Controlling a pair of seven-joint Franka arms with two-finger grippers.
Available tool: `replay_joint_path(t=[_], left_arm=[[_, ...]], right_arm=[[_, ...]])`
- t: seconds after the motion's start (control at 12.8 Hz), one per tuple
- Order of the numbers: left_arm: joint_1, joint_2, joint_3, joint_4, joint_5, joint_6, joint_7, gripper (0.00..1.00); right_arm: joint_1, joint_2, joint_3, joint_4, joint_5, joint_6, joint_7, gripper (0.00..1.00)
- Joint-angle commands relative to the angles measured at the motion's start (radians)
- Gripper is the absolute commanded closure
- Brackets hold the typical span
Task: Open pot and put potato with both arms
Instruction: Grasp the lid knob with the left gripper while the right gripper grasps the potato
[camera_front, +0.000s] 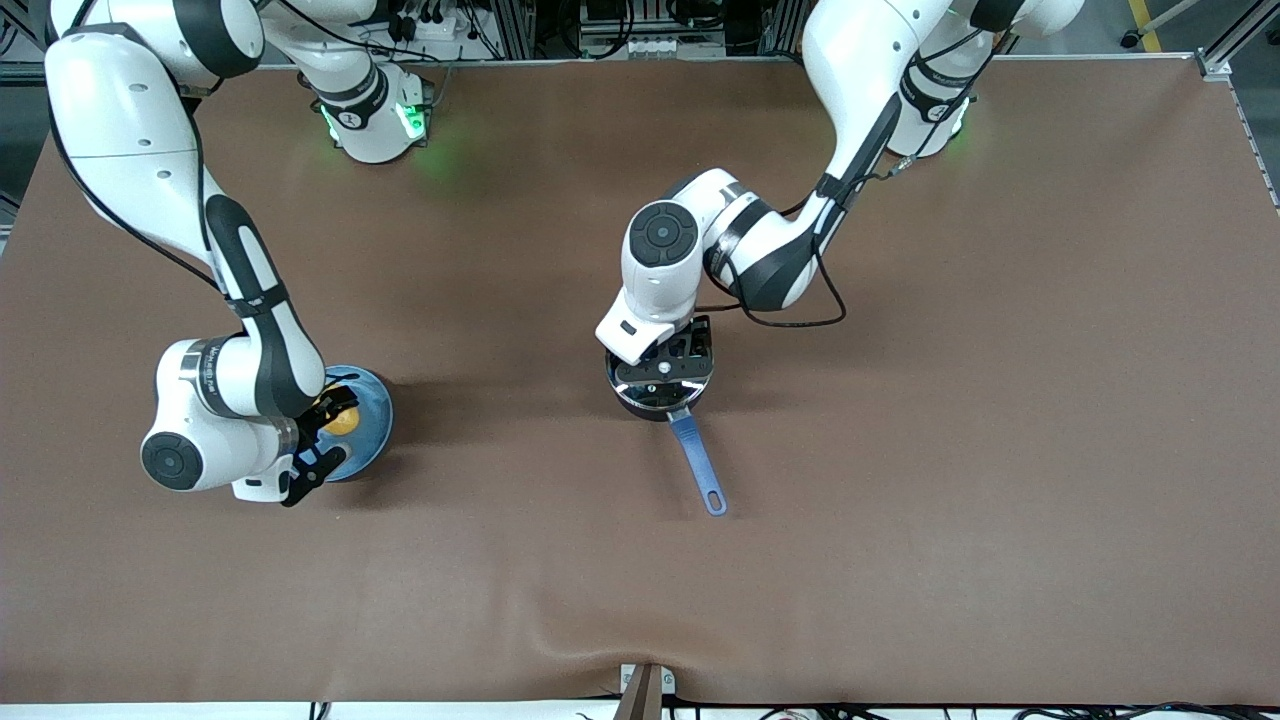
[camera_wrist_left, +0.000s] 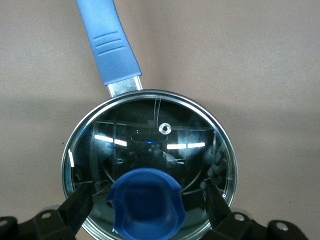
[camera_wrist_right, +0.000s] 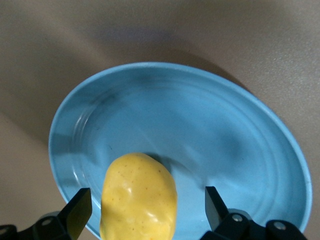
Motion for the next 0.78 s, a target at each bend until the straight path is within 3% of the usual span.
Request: replay_joint_path(t=[0.0,0.16,0.23,0.39,0.47,0.62,0.7], left_arm=[[-0.008,0.004,0.007,0.006,0.027,0.003,-0.046,0.0],[-0.007,0.009,0.007,0.006,0.027,0.003,-0.054,0.0],[-0.007,0.009,0.007,0.005,0.027,0.003,-0.054,0.07],[-0.005,0.01,0.006,0.003,0.026,0.003,-0.06,0.18],[-0.005,0.009,0.006,0.005,0.026,0.003,-0.069,0.24],[-0.004,0.009,0.006,0.003,0.024,0.002,-0.072,0.51],[-0.004,0.009,0.006,0.005,0.026,0.002,-0.065,0.76]], right_arm=[[-0.019,-0.023,0.009,-0.027,0.018,-0.002,-0.016,0.0],[-0.019,-0.023,0.008,-0.032,0.016,-0.01,-0.011,0.0],[-0.021,-0.023,0.006,-0.036,0.016,-0.011,-0.01,0.01],[-0.019,-0.023,0.008,-0.035,0.018,-0.034,-0.001,0.68],[-0.019,-0.023,0.008,-0.035,0.018,-0.036,-0.001,0.73],[-0.018,-0.026,0.008,-0.03,0.018,-0.039,-0.002,0.85],[-0.015,-0.032,0.009,-0.029,0.018,-0.039,-0.007,0.92]])
